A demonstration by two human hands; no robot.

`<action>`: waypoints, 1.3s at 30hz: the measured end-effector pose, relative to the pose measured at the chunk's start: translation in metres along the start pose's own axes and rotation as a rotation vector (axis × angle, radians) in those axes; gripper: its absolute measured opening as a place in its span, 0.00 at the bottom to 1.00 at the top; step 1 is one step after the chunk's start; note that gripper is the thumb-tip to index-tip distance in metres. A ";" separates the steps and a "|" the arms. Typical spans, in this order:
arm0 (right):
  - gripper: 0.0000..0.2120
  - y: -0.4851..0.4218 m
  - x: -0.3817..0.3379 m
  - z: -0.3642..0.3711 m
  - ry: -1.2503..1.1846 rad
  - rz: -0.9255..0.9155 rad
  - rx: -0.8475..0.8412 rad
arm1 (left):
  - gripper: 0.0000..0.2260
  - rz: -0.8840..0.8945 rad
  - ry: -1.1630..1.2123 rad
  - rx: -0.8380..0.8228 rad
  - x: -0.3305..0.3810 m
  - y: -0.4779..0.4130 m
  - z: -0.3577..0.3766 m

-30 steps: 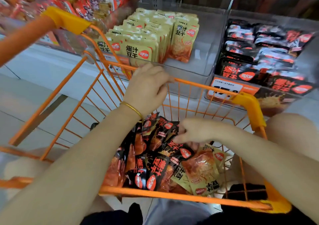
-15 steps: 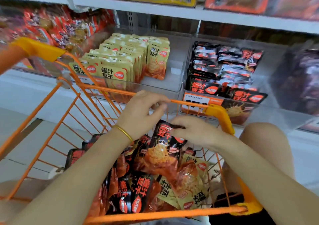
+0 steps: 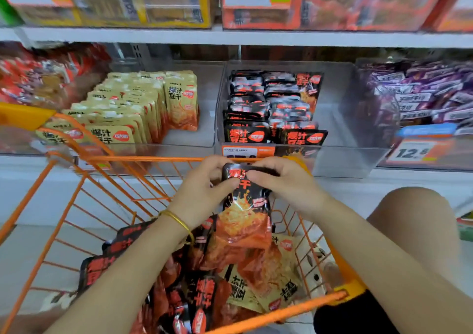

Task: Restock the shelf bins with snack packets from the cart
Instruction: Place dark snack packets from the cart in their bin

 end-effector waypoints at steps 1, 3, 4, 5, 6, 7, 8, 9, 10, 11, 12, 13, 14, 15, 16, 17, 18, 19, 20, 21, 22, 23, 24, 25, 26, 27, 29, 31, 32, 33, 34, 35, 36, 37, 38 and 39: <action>0.04 0.001 0.000 -0.004 -0.064 -0.003 0.025 | 0.08 0.007 0.024 0.032 0.001 -0.002 -0.001; 0.03 0.006 -0.001 -0.008 -0.163 -0.008 0.008 | 0.08 0.013 0.042 0.090 0.005 -0.007 -0.001; 0.04 0.007 0.001 -0.011 -0.165 -0.012 -0.014 | 0.06 0.017 0.060 0.106 0.008 -0.010 -0.001; 0.06 0.010 -0.001 -0.012 -0.138 -0.014 -0.033 | 0.06 0.024 0.078 0.124 0.013 -0.014 -0.001; 0.06 0.012 0.000 -0.015 -0.093 -0.014 -0.031 | 0.07 0.042 0.089 0.133 0.018 -0.019 0.000; 0.04 0.015 -0.005 -0.018 -0.092 -0.003 -0.010 | 0.08 0.055 0.088 0.138 0.024 -0.024 0.001; 0.04 0.016 -0.006 -0.025 -0.108 0.005 0.041 | 0.09 0.071 0.088 0.141 0.030 -0.031 0.002; 0.05 0.018 -0.010 -0.034 -0.155 0.023 0.114 | 0.09 0.089 0.088 0.153 0.036 -0.038 0.004; 0.04 0.019 -0.012 -0.048 -0.227 0.025 0.195 | 0.10 0.115 0.066 0.176 0.044 -0.044 0.005; 0.03 0.018 -0.017 -0.064 -0.322 0.023 0.278 | 0.11 0.148 0.012 0.205 0.053 -0.052 0.007; 0.03 0.018 -0.022 -0.082 -0.393 0.010 0.352 | 0.12 0.191 -0.079 0.224 0.063 -0.058 0.010; 0.04 0.016 -0.029 -0.102 -0.446 -0.001 0.420 | 0.14 0.231 -0.196 0.224 0.070 -0.067 0.014; 0.04 0.012 -0.030 -0.124 -0.458 -0.014 0.490 | 0.16 0.257 -0.330 0.209 0.075 -0.074 0.020; 0.05 0.007 -0.032 -0.145 -0.462 -0.016 0.563 | 0.18 0.270 -0.455 0.189 0.076 -0.081 0.027; 0.07 0.000 -0.029 -0.164 -0.456 0.001 0.631 | 0.19 0.276 -0.558 0.166 0.076 -0.087 0.033; 0.08 -0.011 -0.021 -0.181 -0.470 0.027 0.692 | 0.21 0.290 -0.638 0.151 0.074 -0.093 0.039; 0.07 -0.022 -0.011 -0.194 -0.497 0.058 0.734 | 0.22 0.298 -0.699 0.144 0.073 -0.097 0.045; 0.03 -0.036 0.003 -0.204 -0.534 0.094 0.759 | 0.23 0.296 -0.750 0.144 0.071 -0.100 0.050; 0.03 -0.049 0.018 -0.214 -0.536 0.145 0.791 | 0.23 0.275 -0.791 0.140 0.067 -0.103 0.055; 0.09 -0.062 0.032 -0.224 -0.485 0.192 0.825 | 0.23 0.248 -0.827 0.132 0.063 -0.105 0.059; 0.14 -0.075 0.046 -0.238 -0.362 0.210 0.880 | 0.23 0.228 -0.855 0.128 0.059 -0.107 0.062; 0.17 -0.088 0.054 -0.250 -0.226 0.218 0.920 | 0.24 0.221 -0.876 0.130 0.056 -0.108 0.065; 0.18 -0.100 0.056 -0.257 -0.084 0.231 0.925 | 0.25 0.218 -0.893 0.128 0.054 -0.108 0.067; 0.15 -0.111 0.056 -0.260 0.025 0.228 0.924 | 0.25 0.217 -0.910 0.123 0.052 -0.108 0.069; 0.08 -0.120 0.051 -0.258 0.097 0.244 0.884 | 0.25 0.215 -0.930 0.118 0.050 -0.109 0.071; 0.04 -0.126 0.048 -0.254 0.161 0.261 0.847 | 0.24 0.211 -0.955 0.117 0.049 -0.110 0.072; 0.04 -0.140 0.048 -0.249 0.316 0.288 0.786 | 0.23 0.197 -1.010 0.129 0.048 -0.112 0.072; 0.12 -0.149 0.056 -0.246 0.481 0.328 0.746 | 0.22 0.193 -1.039 0.138 0.046 -0.113 0.073; 0.15 -0.152 0.061 -0.247 0.547 0.354 0.750 | 0.22 0.197 -1.043 0.140 0.045 -0.113 0.073; 0.16 -0.152 0.064 -0.248 0.593 0.378 0.783 | 0.22 0.202 -1.041 0.143 0.044 -0.113 0.073; 0.16 -0.154 0.066 -0.252 0.621 0.403 0.807 | 0.21 0.207 -1.039 0.147 0.043 -0.113 0.072; 0.16 -0.157 0.067 -0.254 0.621 0.416 0.819 | 0.21 0.212 -1.038 0.152 0.043 -0.113 0.072; 0.17 -0.160 0.069 -0.255 0.592 0.415 0.814 | 0.21 0.218 -1.041 0.155 0.043 -0.113 0.072; 0.17 -0.163 0.069 -0.255 0.553 0.405 0.801 | 0.21 0.221 -1.043 0.154 0.043 -0.113 0.072; 0.18 -0.166 0.067 -0.254 0.524 0.393 0.799 | 0.21 0.224 -1.045 0.153 0.043 -0.112 0.072; 0.17 -0.168 0.066 -0.254 0.508 0.386 0.807 | 0.21 0.226 -1.044 0.151 0.044 -0.112 0.072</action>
Point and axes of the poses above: each hand's wrist, its own y-axis away from the middle knuckle, its own z-axis out of the palm, x = y × z, the point moved 5 cm from there along -y, towards the middle knuckle, and after that the axes turned 7 degrees about -x, right-handed, at the moved point
